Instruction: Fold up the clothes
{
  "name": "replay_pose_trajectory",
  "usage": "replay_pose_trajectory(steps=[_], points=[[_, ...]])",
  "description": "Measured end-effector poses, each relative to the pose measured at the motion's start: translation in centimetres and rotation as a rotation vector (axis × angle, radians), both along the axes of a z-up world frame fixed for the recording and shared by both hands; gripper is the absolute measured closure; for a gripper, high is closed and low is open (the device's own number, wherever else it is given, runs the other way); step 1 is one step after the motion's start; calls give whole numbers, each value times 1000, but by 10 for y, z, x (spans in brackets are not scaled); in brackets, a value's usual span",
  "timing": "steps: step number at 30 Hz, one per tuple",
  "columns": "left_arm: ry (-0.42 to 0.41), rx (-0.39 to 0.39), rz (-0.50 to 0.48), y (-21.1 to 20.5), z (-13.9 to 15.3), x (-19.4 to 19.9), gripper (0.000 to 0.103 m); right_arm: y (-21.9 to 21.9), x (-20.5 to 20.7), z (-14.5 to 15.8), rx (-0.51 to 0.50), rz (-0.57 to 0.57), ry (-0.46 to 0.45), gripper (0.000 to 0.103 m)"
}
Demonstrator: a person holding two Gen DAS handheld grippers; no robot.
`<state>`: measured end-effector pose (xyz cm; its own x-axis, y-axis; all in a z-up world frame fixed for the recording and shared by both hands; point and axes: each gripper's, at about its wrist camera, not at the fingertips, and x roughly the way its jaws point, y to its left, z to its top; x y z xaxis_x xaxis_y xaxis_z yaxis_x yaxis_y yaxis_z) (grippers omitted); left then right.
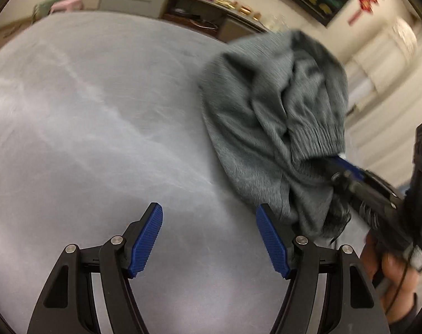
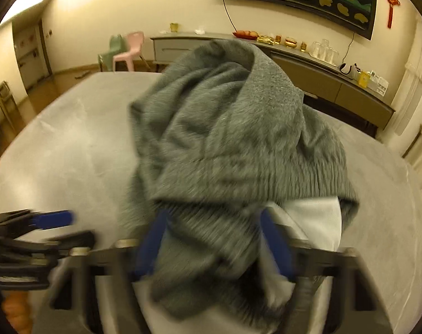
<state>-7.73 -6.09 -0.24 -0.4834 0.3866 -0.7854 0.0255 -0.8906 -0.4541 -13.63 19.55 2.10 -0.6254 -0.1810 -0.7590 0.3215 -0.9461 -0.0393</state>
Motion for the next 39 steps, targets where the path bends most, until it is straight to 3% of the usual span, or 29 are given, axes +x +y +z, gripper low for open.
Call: replay_pose_trajectory(steps=[1, 4, 7, 9, 10, 12, 13, 14, 16, 20, 23, 25, 26, 27, 28, 31, 34, 37, 39], points=[[-6, 36, 12, -5, 2, 0, 33, 8, -1, 16, -35, -9, 24, 102], [14, 113, 22, -12, 15, 7, 33, 30, 12, 82, -151, -13, 144, 102], [62, 101, -9, -9, 29, 18, 32, 41, 62, 159, -275, 63, 320, 102], [79, 83, -24, -6, 32, 23, 32, 47, 91, 182, -322, 97, 385, 102], [76, 81, -32, -4, 31, 24, 32, 50, 97, 181, -327, 92, 398, 102], [64, 79, -53, 2, 27, 22, 32, 55, 88, 158, -302, 71, 350, 88], [55, 77, -64, 6, 24, 21, 32, 57, 77, 140, -275, 50, 303, 53], [47, 73, -75, 10, 23, 21, 32, 59, 63, 120, -234, 6, 245, 27], [39, 55, -87, 18, 20, 18, 32, 64, 37, 76, -161, -58, 151, 27], [27, 51, -90, 24, 16, 14, 32, 60, 11, 25, -15, -24, 67, 27], [10, 52, -91, 26, 11, 8, 32, 34, -9, 9, 122, 73, 82, 27], [7, 44, -88, 26, 9, 6, 32, 23, -18, 15, 158, 129, 124, 27], [12, 43, -84, 24, 10, 6, 32, 20, -22, 21, 162, 148, 138, 36], [24, 45, -78, 22, 14, 7, 32, 17, -26, 27, 166, 167, 153, 55], [39, 45, -74, 21, 17, 8, 32, 16, -27, 39, 155, 176, 175, 94], [97, 43, -59, 18, 31, 14, 32, 35, -1, 130, -3, 131, 308, 95], [154, 23, -19, 13, 43, 22, 32, 54, 53, 232, -216, 148, 460, 95], [234, 7, 63, 3, 55, 32, 32, 43, 93, 286, -361, 256, 483, 95], [272, 31, 61, 0, 61, 35, 32, 20, 106, 290, -419, 321, 429, 95]])
